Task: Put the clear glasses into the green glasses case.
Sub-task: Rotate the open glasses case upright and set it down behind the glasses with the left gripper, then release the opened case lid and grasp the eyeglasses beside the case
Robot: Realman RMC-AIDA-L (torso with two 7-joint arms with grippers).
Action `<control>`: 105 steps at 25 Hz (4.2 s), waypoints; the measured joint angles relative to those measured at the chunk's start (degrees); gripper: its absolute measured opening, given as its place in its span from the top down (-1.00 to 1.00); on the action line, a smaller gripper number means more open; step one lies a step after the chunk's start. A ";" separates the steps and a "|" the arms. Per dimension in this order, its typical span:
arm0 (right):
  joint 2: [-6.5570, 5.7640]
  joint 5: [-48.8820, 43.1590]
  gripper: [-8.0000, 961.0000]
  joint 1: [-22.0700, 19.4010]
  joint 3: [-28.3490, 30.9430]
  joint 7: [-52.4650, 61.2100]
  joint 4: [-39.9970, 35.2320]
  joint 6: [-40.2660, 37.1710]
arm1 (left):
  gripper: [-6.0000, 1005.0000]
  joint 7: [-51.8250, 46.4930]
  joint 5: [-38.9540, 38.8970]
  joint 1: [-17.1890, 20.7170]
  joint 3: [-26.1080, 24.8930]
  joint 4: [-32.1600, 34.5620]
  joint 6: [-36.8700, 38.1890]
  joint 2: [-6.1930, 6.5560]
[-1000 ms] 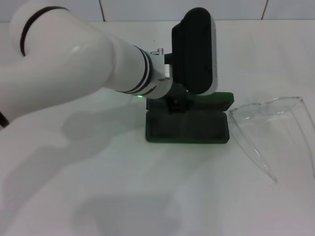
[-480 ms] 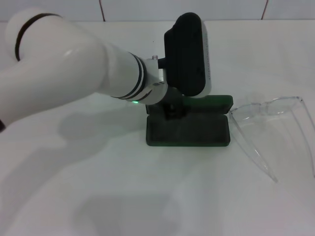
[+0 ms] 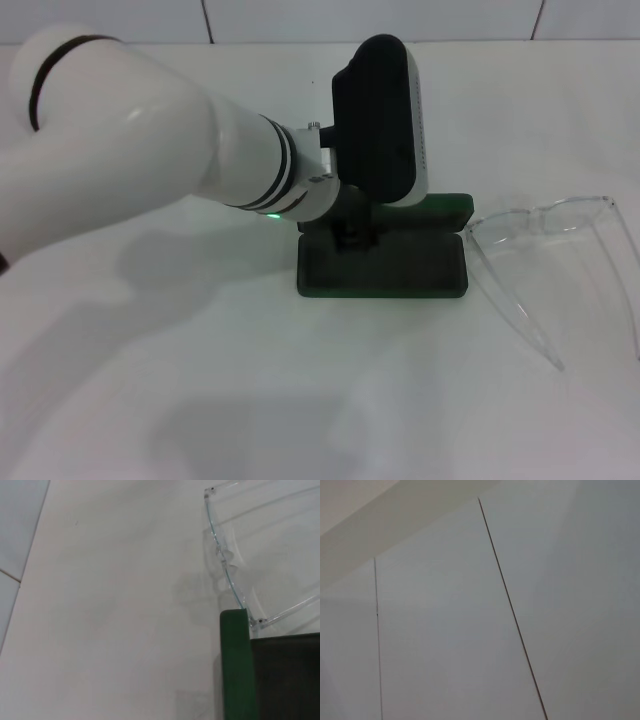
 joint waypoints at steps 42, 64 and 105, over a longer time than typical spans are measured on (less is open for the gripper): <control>-0.29 -4.60 -0.38 0.85 -8.45 -1.12 -7.74 -2.99 | -0.03 0.83 -26.84 11.16 -19.69 29.94 17.20 0.23; -8.49 -44.24 -0.12 29.34 -41.20 48.40 -64.74 0.30 | 0.66 17.84 -75.71 29.33 -54.33 8.45 38.64 0.36; 0.48 -73.38 0.13 47.80 -61.46 37.74 -30.91 32.41 | 0.68 34.02 -81.30 25.86 -60.00 -20.01 50.92 0.62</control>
